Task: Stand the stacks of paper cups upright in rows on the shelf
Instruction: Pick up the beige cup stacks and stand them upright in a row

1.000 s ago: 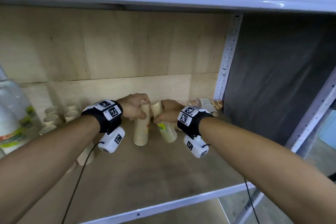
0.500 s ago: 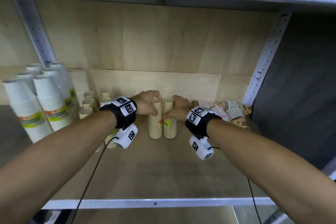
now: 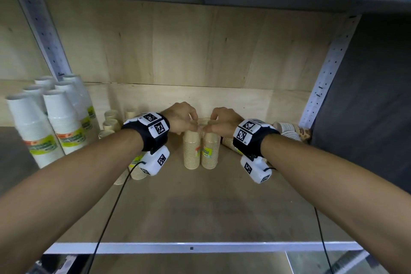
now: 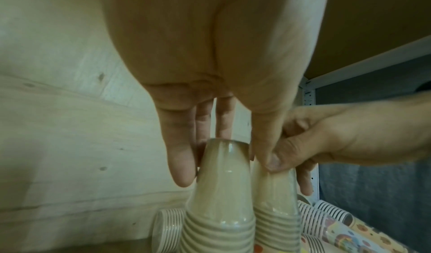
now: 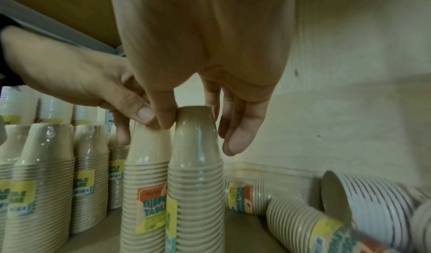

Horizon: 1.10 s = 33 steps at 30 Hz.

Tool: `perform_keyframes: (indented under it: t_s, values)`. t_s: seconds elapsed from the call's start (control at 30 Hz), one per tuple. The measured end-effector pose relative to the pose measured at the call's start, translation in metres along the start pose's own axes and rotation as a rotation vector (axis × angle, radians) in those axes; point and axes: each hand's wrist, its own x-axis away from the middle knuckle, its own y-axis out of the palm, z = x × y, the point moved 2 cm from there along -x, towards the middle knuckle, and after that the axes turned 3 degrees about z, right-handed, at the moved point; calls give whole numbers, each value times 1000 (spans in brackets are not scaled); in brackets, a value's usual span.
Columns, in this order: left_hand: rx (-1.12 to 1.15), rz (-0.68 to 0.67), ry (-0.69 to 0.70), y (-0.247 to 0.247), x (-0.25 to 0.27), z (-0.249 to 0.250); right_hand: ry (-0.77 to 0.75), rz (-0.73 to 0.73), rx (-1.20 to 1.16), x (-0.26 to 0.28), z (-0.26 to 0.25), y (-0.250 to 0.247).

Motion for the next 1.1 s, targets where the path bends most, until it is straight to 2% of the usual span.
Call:
perform_keyframes:
  t_s: [0.33,0.47,0.57,0.7,0.9,1.1]
  values:
    - [-59,-2,69,2,-1,8,-91,-91,92,0,-11,-9]
    - [-22,34,6,1,-3,7,-6,-57,133,0,-12,-13]
    - [-16,20,42,1,-2,10,42,-59,133,-2,-14,-13]
    - [-47,-14,99,0,0,15,11,-109,139,-1,-19,-11]
    - [-68,22,56,0,-1,17,8,-89,140,-2,-23,-12]
    - [-101,-33,61,0,-3,18,-14,-114,146,2,-29,-13]
